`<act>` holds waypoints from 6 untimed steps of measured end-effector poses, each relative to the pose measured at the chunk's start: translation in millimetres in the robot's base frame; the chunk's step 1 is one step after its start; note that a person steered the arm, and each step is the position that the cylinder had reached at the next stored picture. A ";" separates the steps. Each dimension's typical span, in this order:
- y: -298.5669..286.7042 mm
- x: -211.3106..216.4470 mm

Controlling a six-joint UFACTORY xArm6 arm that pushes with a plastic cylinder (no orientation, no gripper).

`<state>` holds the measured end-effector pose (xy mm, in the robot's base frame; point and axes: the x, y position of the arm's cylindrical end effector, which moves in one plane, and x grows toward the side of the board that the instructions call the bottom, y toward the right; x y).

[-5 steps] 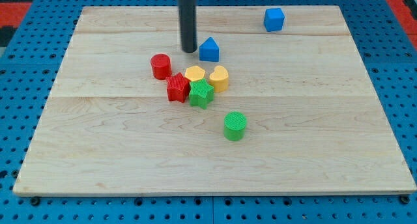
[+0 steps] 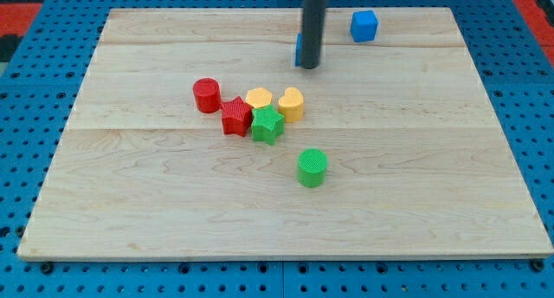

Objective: Push the blue triangle into the blue cube

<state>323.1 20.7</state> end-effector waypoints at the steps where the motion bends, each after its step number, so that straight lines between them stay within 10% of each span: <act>1: -55.4 4.2; 4: 71.2 -59.1; 6: 134.1 33.4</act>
